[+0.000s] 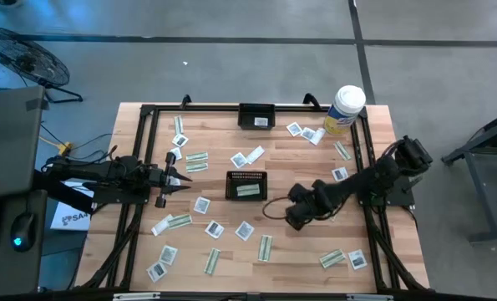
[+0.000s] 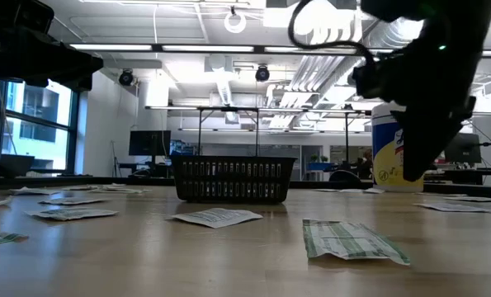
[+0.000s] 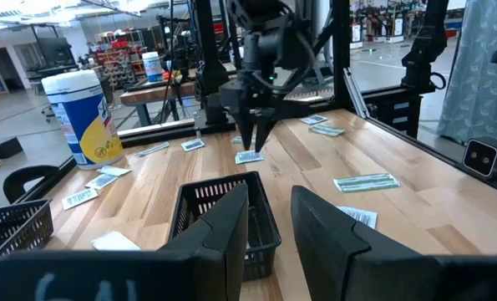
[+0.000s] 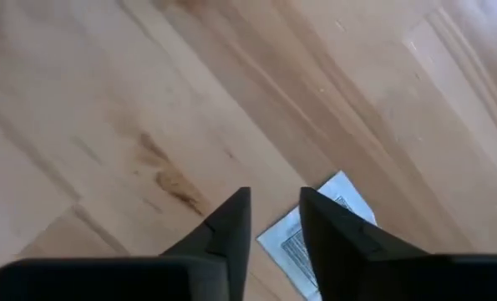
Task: Pick & Place First Aid Supplies
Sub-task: Put the bandage into the bottom black basket
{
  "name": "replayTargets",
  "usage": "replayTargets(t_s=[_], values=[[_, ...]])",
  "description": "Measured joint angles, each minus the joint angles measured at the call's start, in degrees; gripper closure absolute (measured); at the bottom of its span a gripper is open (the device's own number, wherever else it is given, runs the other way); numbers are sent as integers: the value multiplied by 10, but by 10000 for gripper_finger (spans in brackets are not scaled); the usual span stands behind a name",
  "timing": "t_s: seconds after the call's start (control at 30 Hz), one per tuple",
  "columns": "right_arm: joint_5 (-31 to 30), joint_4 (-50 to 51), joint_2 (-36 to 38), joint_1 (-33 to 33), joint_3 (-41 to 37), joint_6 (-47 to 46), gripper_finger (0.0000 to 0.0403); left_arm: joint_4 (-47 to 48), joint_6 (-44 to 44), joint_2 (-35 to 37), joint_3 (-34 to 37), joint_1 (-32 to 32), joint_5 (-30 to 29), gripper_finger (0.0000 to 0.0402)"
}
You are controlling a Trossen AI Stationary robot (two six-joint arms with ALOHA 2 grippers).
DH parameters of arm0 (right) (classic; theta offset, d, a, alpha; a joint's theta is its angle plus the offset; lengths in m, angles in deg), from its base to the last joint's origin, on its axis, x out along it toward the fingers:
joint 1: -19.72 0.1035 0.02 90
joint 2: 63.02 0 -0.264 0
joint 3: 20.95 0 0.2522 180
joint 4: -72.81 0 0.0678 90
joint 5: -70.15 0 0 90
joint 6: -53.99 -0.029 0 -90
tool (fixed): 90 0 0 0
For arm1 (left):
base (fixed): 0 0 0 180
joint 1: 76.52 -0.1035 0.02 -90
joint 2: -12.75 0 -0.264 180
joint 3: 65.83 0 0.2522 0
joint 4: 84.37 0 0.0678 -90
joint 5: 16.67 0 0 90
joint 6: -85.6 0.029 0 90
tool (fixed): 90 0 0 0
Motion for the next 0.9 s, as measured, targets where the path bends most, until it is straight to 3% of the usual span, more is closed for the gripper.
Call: replayTargets(t_s=[0.13,0.27,0.4,0.67,0.9], values=[[37,0,0,-20,-1,-1,283,0,0,0,0,0,0,309],[46,-157,0,20,0,55,284,0,0,0,0,0,0,309],[6,-285,-11,71,7,102,294,0,0,0,0,0,0,309],[-46,-283,-123,119,108,167,306,0,0,0,0,0,0,309],[-73,-283,-177,99,136,200,304,0,0,0,0,0,0,309]])
